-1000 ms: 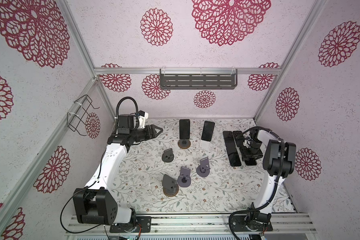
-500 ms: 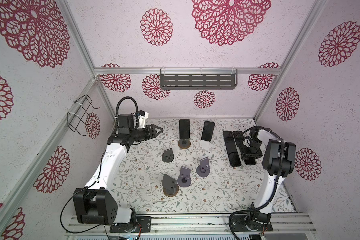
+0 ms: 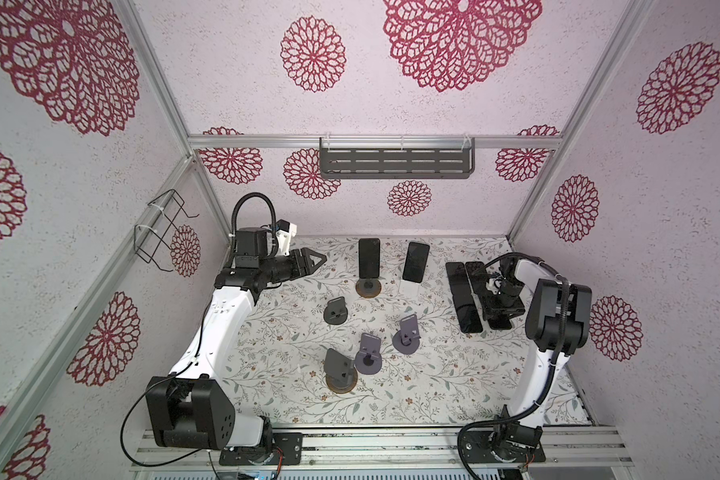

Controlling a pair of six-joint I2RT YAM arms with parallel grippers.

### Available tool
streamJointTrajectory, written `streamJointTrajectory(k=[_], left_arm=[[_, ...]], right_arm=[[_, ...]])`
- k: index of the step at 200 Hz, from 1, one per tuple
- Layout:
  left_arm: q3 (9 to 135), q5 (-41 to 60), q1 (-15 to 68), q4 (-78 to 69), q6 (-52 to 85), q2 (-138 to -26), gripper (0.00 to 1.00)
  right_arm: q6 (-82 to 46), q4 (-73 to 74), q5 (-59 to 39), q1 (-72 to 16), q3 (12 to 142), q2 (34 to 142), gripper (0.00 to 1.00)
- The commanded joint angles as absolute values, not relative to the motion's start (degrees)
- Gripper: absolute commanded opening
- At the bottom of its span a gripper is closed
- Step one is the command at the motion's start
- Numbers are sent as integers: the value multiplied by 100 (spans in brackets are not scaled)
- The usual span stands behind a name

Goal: Remove the phone from the phone stand
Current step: 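Lower the phone flat beside the other flat phones and open the right gripper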

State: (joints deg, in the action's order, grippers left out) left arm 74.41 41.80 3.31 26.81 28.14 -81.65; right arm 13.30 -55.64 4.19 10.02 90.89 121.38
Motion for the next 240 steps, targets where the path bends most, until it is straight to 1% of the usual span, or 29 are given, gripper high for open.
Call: streamJointTrajectory(k=[1, 19, 40, 75, 102, 119, 128, 134, 141, 154, 157, 159, 177, 240], left_arm=[[7428, 4239, 300, 2569, 2865, -8119, 60], [7427, 4239, 299, 2566, 2857, -8113, 60], [7427, 4234, 299, 2566, 2855, -8106, 60], [7429, 4219, 299, 2566, 2845, -8121, 60], [7427, 4232, 299, 2567, 2856, -8130, 60], [7427, 4232, 299, 2566, 2854, -8129, 60], [7429, 4232, 299, 2572, 2854, -8130, 60], [7427, 4220, 294, 2574, 2856, -8130, 60], [7427, 4227, 298, 2568, 2850, -8132, 60], [7427, 4229, 297, 2568, 2856, -8130, 60], [7427, 4230, 299, 2567, 2856, -8130, 60], [7427, 4228, 292, 2566, 2856, -8130, 60], [7427, 4232, 298, 2566, 2856, -8121, 60], [7427, 4230, 299, 2575, 2854, -8104, 60]], right_arm=[[1213, -5592, 446, 956, 8933, 12059, 83], [1213, -5599, 408, 946, 8930, 12041, 89], [1209, -5614, 391, 947, 8938, 12006, 91], [1169, -5660, 246, 946, 9094, 11556, 90], [1125, -5827, 531, 1007, 9445, 11326, 89], [1023, -5776, 618, 1128, 9618, 11305, 86], [962, -5695, 707, 1191, 9687, 11347, 81], [927, -5582, 781, 1232, 9702, 11378, 72], [896, -5427, 850, 1281, 9711, 11425, 55], [857, -5095, 975, 1360, 9681, 11508, 17], [856, -5030, 1001, 1378, 9672, 11526, 11], [854, -4975, 1008, 1386, 9665, 11537, 8], [879, -4649, 1113, 1452, 9635, 11681, 1], [923, -4294, 972, 1466, 9403, 11994, 0]])
